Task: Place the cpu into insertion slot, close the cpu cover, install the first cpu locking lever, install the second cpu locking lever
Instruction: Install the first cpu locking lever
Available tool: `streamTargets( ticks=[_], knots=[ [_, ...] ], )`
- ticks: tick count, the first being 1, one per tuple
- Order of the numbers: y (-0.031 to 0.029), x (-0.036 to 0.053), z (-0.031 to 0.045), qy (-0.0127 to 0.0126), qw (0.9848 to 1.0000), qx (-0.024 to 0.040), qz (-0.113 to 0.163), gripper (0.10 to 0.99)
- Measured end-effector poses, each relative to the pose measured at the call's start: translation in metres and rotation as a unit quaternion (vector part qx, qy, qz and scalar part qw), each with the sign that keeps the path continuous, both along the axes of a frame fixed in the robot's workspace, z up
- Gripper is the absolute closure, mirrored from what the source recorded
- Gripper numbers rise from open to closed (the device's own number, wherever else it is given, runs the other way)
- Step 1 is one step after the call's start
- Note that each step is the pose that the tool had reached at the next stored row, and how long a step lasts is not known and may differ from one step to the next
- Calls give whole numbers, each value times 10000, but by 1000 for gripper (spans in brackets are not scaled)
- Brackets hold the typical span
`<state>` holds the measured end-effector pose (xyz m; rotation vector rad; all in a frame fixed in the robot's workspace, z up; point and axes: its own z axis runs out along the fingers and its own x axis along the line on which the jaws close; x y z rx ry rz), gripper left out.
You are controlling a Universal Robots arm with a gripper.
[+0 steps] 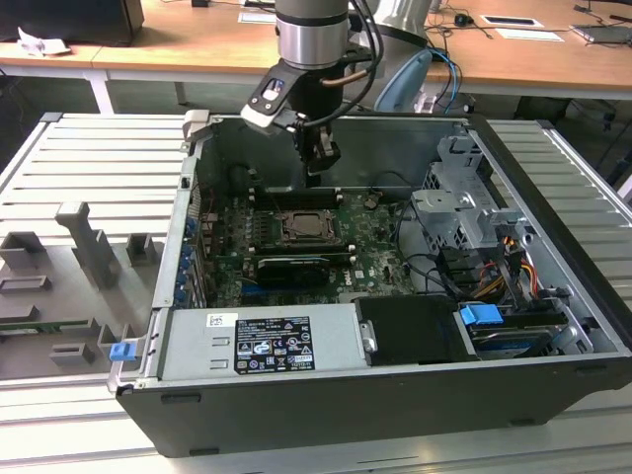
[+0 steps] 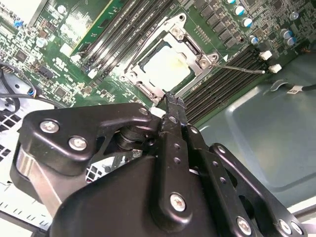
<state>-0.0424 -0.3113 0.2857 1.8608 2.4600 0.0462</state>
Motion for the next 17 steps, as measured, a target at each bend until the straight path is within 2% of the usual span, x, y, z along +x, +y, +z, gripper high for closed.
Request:
streamTargets(
  ticks=[8,17],
  knots=[
    [0,0,0,0,9998,0,190,980],
    [0,0,0,0,9988,0,500,980]
  ],
)
